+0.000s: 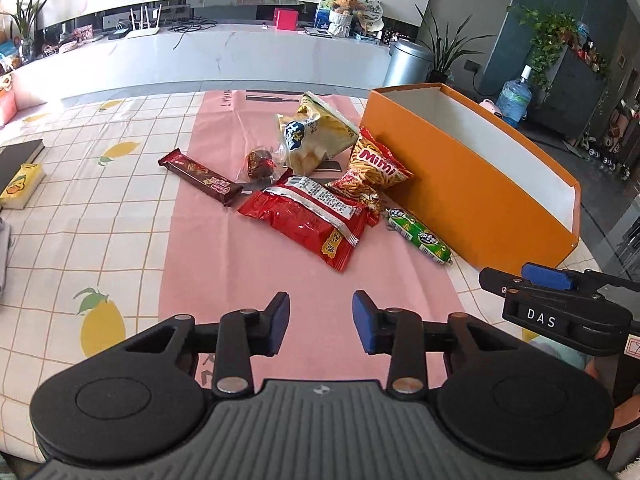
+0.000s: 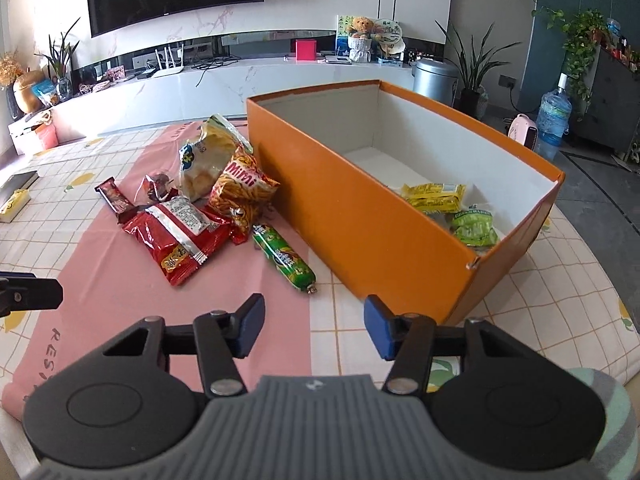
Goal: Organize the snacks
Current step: 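Withdraw both open tools from the box back over the snacks on the mat, then grasp the red chip bag with the left tool while the right tool grasps the green tube snack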
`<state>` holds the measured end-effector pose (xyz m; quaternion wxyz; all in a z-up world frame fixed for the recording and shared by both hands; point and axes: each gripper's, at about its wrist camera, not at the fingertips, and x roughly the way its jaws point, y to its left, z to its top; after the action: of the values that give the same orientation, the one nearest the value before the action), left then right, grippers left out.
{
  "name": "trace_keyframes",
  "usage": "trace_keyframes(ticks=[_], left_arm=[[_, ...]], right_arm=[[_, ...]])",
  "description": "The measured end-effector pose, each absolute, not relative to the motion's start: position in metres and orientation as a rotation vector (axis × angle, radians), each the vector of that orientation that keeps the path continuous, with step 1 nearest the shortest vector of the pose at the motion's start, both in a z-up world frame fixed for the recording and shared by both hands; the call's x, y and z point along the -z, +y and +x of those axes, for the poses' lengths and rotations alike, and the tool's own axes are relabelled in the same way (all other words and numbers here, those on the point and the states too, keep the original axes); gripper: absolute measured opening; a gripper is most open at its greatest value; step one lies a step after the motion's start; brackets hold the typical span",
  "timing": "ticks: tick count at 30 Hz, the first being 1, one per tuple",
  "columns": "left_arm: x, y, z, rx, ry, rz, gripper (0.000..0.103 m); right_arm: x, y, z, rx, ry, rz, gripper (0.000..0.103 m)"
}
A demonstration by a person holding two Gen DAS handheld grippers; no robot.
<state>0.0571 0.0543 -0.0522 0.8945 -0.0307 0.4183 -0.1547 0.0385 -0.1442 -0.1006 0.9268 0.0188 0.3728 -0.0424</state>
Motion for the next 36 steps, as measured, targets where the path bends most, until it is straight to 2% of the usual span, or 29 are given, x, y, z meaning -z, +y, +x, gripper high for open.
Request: trace_keyframes(ticks=[14, 18, 20, 23, 25, 30, 34, 36], left_arm=[[0.096, 0.029, 0.115, 0.319, 0.942, -0.153, 0.043], [0.106, 0.020, 0.129, 0.317, 0.949, -0.155, 0.050], [0.111, 0.017, 0.135, 0.308, 0.960, -0.152, 0.050], [0.117, 0.014, 0.141, 0.294, 0.969, -0.144, 0.049], [0.117, 0.010, 0.142, 0.288, 0.959, -0.118, 0.045], [0.117, 0.009, 0.142, 0.273, 0.950, -0.087, 0.013], [0.115, 0.016, 0.138, 0.272, 0.960, -0.101, 0.005], [0.114, 0.020, 0.134, 0.279, 0.973, -0.105, 0.002]], right_arm=[[0.121, -0.123, 0.098, 0.003, 0.743, -0.121, 0.051], [0.126, -0.129, 0.108, -0.002, 0.756, -0.086, 0.051], [0.129, -0.133, 0.113, -0.005, 0.776, -0.056, 0.051], [0.135, -0.137, 0.121, -0.009, 0.808, -0.003, 0.043], [0.139, -0.138, 0.124, -0.010, 0.824, 0.010, 0.041], [0.142, -0.139, 0.127, -0.016, 0.839, 0.022, 0.038], [0.142, -0.139, 0.124, -0.019, 0.837, 0.034, 0.017], [0.142, -0.137, 0.122, -0.038, 0.836, 0.034, 0.013]])
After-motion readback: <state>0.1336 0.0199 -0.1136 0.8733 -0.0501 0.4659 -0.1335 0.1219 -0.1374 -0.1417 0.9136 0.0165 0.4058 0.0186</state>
